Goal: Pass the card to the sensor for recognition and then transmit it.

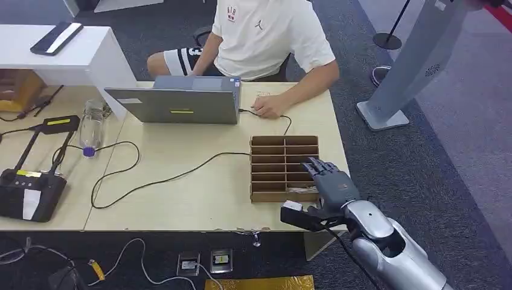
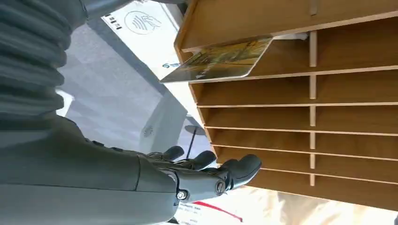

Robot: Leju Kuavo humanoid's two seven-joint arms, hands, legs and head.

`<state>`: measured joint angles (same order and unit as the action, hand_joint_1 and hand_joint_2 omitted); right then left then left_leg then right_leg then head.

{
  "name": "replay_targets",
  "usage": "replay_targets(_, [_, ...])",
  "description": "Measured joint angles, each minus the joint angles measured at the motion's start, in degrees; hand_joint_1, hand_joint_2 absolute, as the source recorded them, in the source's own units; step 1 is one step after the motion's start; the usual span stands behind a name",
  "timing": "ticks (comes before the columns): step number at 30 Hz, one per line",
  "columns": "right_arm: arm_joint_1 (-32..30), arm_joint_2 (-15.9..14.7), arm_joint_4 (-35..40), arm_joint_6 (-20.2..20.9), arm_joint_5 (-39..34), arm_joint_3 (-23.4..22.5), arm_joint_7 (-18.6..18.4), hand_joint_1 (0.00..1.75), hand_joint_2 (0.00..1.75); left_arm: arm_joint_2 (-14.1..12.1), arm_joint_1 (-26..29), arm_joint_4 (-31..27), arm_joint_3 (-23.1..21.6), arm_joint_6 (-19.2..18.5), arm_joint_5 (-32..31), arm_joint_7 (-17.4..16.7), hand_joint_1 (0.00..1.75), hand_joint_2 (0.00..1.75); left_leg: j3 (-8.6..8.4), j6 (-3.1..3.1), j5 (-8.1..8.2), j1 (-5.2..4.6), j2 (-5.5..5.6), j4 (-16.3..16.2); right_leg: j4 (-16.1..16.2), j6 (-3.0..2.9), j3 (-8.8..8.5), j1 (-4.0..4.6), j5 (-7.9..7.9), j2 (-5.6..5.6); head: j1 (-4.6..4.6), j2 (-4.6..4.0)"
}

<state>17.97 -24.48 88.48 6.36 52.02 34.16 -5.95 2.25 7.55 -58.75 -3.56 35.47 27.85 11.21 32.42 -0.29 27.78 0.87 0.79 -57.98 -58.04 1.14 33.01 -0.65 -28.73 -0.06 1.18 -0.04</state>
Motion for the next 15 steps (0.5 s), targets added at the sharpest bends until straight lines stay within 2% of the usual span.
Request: replay_targets(15, [0.0,0.52,0.0,-0.2,-0.42,0.09,0.74,0.0,1.75,0.0,-0.09,0.0,-0.02,0.0,0.83,0.0,0.0,0.0,0.0,0.0,0.0,0.0,0.0,0.0,0.0,0.0,0.0,0.0,0.0,0.0,0.0,0.0])
